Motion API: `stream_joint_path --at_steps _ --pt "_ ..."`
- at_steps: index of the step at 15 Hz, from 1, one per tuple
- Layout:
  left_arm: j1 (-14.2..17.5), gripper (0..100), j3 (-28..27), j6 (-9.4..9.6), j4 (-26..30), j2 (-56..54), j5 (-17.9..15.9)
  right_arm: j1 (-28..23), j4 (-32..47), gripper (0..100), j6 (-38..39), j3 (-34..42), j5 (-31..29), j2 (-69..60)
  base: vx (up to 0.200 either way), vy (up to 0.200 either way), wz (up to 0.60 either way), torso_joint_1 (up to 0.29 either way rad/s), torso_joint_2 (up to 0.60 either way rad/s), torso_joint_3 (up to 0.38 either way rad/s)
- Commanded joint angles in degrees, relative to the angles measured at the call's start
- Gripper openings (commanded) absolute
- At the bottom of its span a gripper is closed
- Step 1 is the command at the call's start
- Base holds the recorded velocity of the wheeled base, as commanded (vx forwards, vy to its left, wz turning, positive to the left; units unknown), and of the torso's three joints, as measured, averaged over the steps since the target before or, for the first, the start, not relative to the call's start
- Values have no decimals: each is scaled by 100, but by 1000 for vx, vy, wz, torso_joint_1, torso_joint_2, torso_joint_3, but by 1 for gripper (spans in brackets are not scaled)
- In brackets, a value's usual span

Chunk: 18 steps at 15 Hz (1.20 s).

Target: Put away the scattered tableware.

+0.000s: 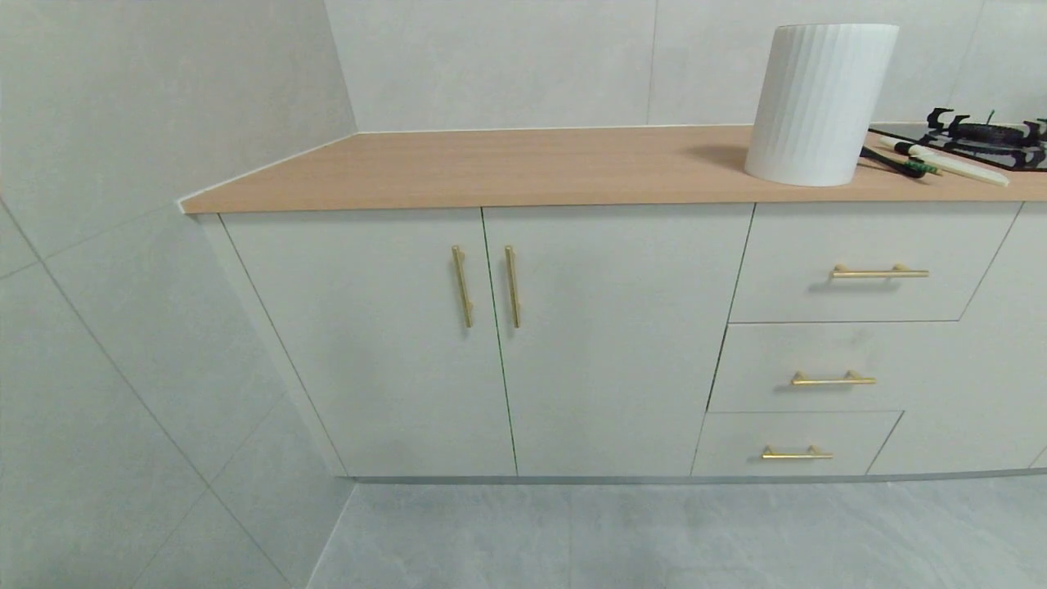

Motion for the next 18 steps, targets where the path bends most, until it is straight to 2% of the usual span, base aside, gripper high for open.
stream_joint_path --at_steps 1,4,6,8,11,14,17,18 --pt "278 100 -117 50 85 -810 6 -173 853 100 -503 25 -39 -1870 0 0 0 0 0 0" --pt "533 100 -108 138 85 -1091 -12 -375 1222 100 -679 69 49 -2459 0 0 0 0 0 0" --pt "814 100 112 279 120 -1434 -21 -630 1407 100 -732 78 339 -2802 0 0 0 0 0 0" --pt "964 100 340 296 146 -1689 -12 -682 1644 100 -705 122 304 -2907 0 0 0 0 0 0" --pt "1078 100 867 261 32 -1935 6 -682 1635 100 -494 667 330 -2907 0 0 0 0 0 0" --pt "1078 100 1377 235 -30 -1935 -38 -682 1618 100 42 1581 550 -2907 0 0 0 0 0 0" --pt "1078 100 1887 226 -118 -1935 -399 -682 1618 100 182 2161 840 -2907 0 0 0 0 0 0" --pt "1078 100 2186 226 -302 -1935 -627 -682 1583 100 191 2354 849 -2907 0 0 0 0 0 0"
